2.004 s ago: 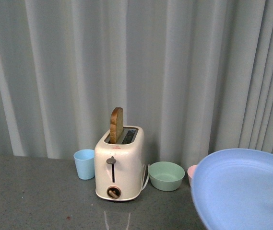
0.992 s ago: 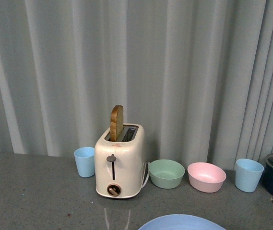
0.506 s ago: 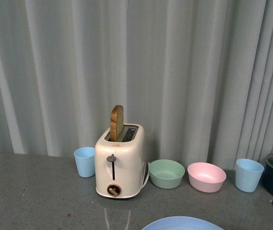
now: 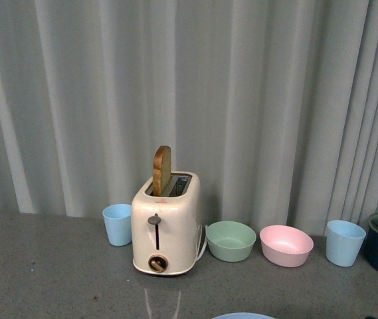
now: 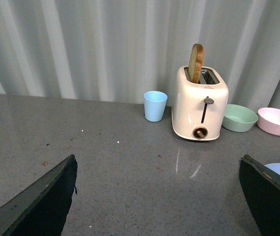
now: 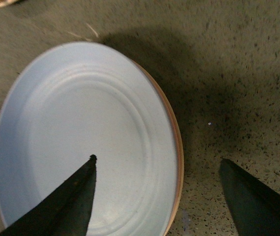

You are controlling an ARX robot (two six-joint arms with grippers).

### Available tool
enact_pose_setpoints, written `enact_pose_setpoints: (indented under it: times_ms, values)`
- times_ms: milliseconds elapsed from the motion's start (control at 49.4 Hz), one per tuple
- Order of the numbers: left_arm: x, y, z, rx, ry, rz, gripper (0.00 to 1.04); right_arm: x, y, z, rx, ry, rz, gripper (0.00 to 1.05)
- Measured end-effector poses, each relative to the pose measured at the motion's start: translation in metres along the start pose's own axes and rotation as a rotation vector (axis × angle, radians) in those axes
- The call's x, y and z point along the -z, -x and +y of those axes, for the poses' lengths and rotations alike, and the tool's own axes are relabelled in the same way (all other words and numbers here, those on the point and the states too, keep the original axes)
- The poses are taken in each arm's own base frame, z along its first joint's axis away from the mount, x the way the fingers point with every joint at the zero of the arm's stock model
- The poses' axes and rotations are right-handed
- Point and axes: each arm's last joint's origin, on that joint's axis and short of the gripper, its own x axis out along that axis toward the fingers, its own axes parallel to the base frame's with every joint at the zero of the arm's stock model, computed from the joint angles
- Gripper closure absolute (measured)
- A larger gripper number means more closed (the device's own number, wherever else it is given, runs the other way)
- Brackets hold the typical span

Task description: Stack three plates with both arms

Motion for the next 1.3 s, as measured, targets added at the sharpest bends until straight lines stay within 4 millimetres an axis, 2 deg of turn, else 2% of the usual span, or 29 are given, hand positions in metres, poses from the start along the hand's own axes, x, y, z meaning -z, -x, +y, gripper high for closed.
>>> enact_pose_setpoints:
  times_ms: [101,142,364,486,607,648,749,850,1134,1296]
  values:
    - [0.0,0.0,0.0,0.0,0.0,0.0,0.07,-0.012,0.026,0.006,-0.034,-0.003,-0.073,0.11]
    - [0.0,0.0,0.0,0.0,0.0,0.0,0.07,-0.015,0.033,0.007,-0.042,-0.008,-0.09,0.06]
    - [0.0,0.0,0.0,0.0,0.0,0.0,0.07,-0.031,0.099,0.018,-0.009,0.008,-0.3,0.07]
    - [0.0,0.0,0.0,0.0,0.0,0.0,0.07,-0.03,0.142,0.039,0.014,0.088,-0.442,0.07]
    - [0.0,0.0,0.0,0.0,0.0,0.0,0.07,-0.02,0.182,0.065,0.044,0.201,-0.583,0.08]
    - [0.0,0.0,0.0,0.0,0.0,0.0,0.07,-0.014,0.189,0.069,0.107,0.282,-0.733,0.15]
    - [0.0,0.0,0.0,0.0,0.0,0.0,0.07,0.004,0.199,0.067,0.172,0.369,-0.901,0.31]
    - [0.0,0.0,0.0,0.0,0.0,0.0,0.07,0.029,0.201,0.06,0.196,0.413,-0.927,0.53]
    - [0.0,0.0,0.0,0.0,0.0,0.0,0.07,0.06,0.184,0.044,0.207,0.429,-0.911,1.01]
    - [0.0,0.0,0.0,0.0,0.0,0.0,0.07,0.072,0.18,0.039,0.208,0.433,-0.918,1.02]
